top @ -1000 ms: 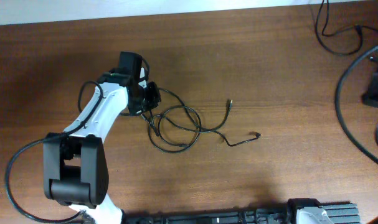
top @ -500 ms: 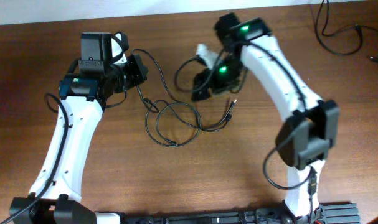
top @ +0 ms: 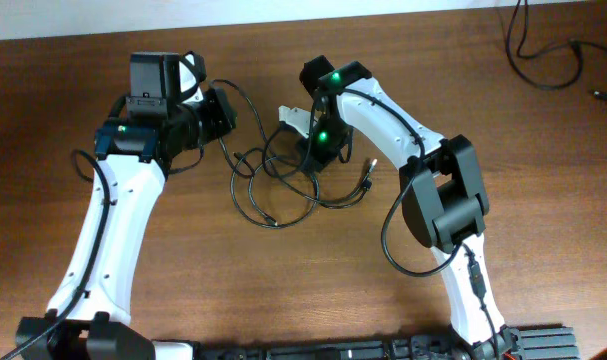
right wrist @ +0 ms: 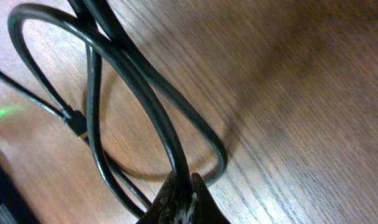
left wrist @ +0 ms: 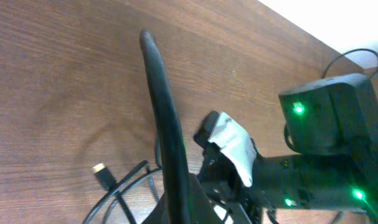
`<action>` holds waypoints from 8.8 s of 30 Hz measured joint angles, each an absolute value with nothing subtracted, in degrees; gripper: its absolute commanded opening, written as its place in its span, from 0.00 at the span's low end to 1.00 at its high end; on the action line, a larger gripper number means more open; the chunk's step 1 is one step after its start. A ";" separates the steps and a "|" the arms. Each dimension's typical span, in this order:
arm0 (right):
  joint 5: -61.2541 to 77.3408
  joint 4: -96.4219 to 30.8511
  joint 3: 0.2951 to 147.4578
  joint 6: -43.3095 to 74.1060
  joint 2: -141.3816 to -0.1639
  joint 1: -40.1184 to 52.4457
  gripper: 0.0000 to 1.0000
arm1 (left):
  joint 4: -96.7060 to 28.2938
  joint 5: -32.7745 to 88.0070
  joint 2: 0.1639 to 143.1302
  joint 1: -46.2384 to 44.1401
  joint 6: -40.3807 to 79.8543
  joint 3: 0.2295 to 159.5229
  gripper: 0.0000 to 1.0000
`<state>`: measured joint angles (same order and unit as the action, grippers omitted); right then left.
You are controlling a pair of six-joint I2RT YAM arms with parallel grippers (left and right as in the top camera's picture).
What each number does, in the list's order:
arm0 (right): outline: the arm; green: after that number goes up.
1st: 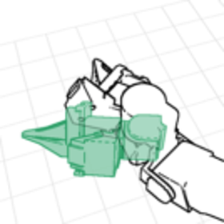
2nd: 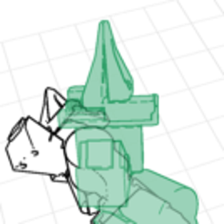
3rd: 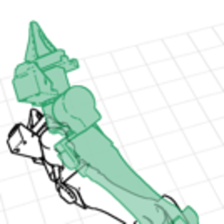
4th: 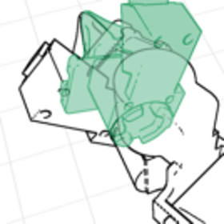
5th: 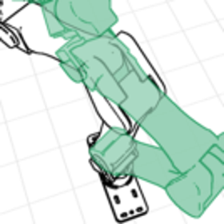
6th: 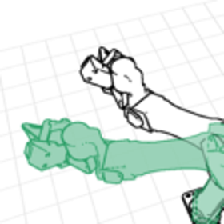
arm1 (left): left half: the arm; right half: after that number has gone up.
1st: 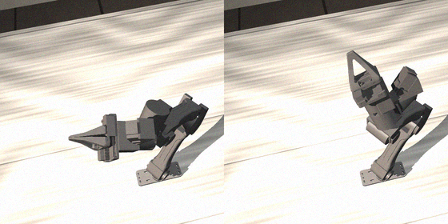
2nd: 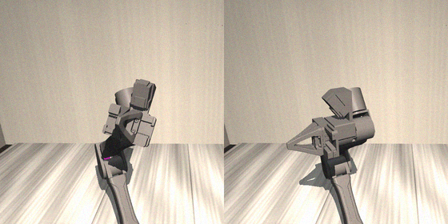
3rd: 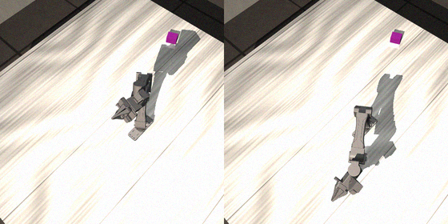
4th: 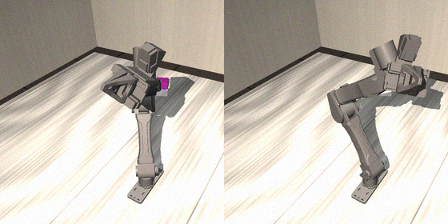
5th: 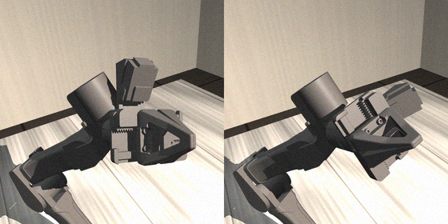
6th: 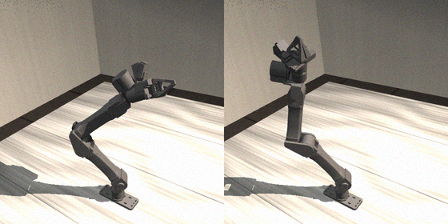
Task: Untangle cables
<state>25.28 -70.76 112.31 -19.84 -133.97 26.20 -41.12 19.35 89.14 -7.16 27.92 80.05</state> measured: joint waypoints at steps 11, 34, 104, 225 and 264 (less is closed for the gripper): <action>-8.69 -76.71 113.86 12.82 -105.82 -3.14 0.04 | -59.90 -15.75 89.14 -7.25 55.42 80.14 0.00; -8.45 -62.63 89.73 31.88 -104.12 -45.76 0.98 | -64.07 -19.97 89.14 -7.27 59.24 80.09 0.08; 11.18 -42.46 70.06 -6.57 -95.37 29.36 0.04 | -55.70 -10.98 97.51 -8.12 37.19 79.59 0.99; 2.33 -4.43 0.89 0.23 -0.91 -2.20 0.99 | -55.70 -11.00 97.51 -8.12 37.19 79.61 0.99; 1.50 -4.29 0.80 0.32 -0.69 -2.20 0.99 | -19.86 -6.72 23.53 -7.38 27.79 21.91 0.99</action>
<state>1.50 -4.29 0.80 0.32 -0.69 -2.20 -19.86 -6.72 23.53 -7.38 27.79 21.91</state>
